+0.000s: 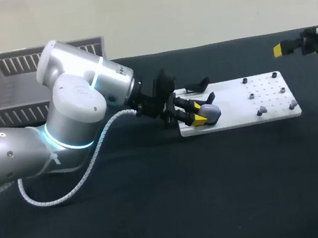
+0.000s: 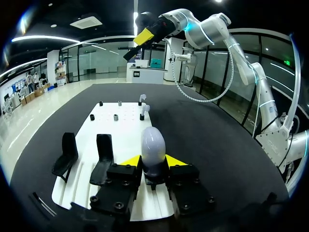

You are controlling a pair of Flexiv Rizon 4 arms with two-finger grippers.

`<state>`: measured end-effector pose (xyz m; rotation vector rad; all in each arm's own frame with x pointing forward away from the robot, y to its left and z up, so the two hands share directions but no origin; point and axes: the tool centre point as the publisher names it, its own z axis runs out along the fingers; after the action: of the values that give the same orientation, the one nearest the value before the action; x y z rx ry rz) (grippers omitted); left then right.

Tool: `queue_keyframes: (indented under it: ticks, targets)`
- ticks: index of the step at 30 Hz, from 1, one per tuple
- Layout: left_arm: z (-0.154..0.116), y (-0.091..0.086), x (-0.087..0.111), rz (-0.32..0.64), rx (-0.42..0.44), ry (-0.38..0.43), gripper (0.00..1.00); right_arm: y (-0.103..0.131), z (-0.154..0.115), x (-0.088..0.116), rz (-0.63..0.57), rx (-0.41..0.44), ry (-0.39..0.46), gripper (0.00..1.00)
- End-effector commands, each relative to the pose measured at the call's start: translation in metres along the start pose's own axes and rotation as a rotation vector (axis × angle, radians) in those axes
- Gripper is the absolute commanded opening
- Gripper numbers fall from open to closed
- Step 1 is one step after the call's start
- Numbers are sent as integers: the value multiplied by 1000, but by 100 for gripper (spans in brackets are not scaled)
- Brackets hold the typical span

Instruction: Pick up each earbud case from the left stands, insert the matching earbuds, close the lid, and place the case in the box.

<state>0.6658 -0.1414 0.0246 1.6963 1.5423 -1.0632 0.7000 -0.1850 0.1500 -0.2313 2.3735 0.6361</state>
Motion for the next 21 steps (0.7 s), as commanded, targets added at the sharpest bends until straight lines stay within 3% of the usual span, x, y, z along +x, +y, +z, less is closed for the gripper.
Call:
queue_keyframes:
  ticks: [1,10,21]
  targets:
    - [2,0,0,2,3,4,0,0,0,0,0,0,0,100]
    - [-13,-10,-9,36,-25,-25,0,0,0,0,0,0,0,100]
    - [-51,-26,-48,106,-92,-176,0,0,0,0,0,0,0,100]
